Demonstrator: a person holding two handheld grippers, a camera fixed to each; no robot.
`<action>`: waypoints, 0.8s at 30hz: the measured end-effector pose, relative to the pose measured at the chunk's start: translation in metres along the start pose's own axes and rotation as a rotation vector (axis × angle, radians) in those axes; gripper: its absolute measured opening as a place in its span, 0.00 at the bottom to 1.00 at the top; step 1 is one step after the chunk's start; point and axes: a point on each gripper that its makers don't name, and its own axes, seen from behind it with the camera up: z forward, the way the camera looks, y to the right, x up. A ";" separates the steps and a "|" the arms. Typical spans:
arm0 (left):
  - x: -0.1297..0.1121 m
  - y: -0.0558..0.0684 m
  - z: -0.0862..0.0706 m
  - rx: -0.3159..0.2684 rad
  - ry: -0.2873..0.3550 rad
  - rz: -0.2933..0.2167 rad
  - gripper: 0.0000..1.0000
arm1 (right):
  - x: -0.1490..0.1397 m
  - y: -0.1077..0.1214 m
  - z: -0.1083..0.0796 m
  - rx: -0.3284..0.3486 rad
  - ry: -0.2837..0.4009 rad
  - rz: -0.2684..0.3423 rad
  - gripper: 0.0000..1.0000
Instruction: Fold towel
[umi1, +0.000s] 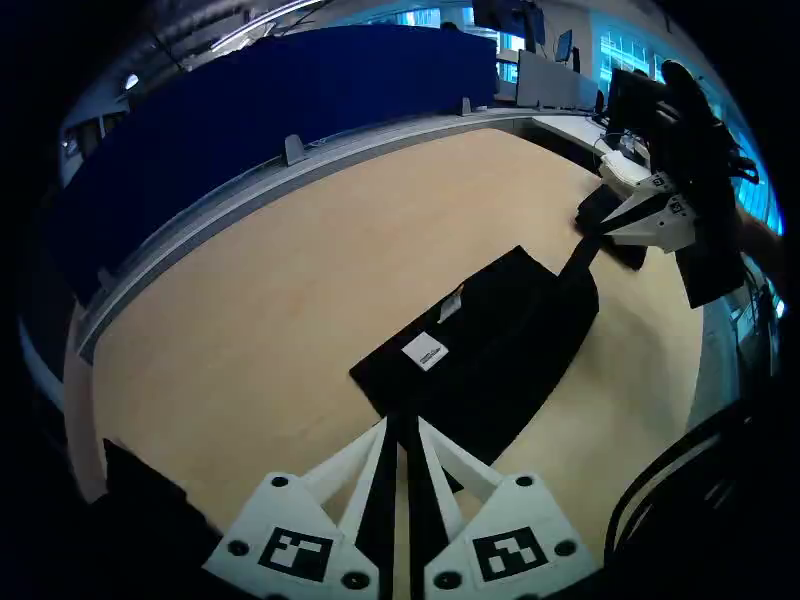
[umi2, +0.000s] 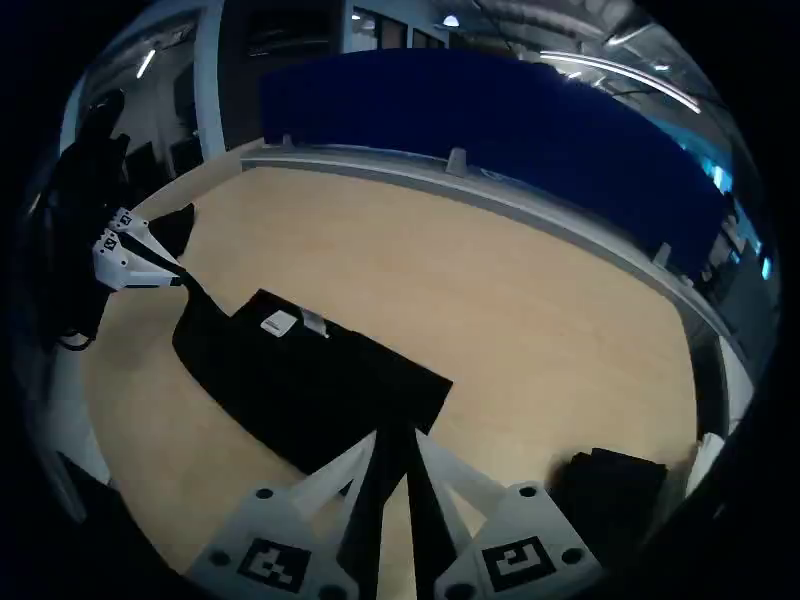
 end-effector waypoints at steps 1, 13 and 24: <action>0.001 -0.002 0.003 0.000 0.001 0.001 0.07 | 0.001 0.002 0.003 -0.004 0.000 0.000 0.12; 0.003 -0.010 0.034 -0.003 0.000 -0.006 0.07 | -0.003 0.017 0.034 -0.028 -0.019 0.022 0.12; -0.006 -0.017 0.055 0.018 -0.010 -0.008 0.09 | -0.010 0.024 0.054 -0.042 -0.036 0.025 0.14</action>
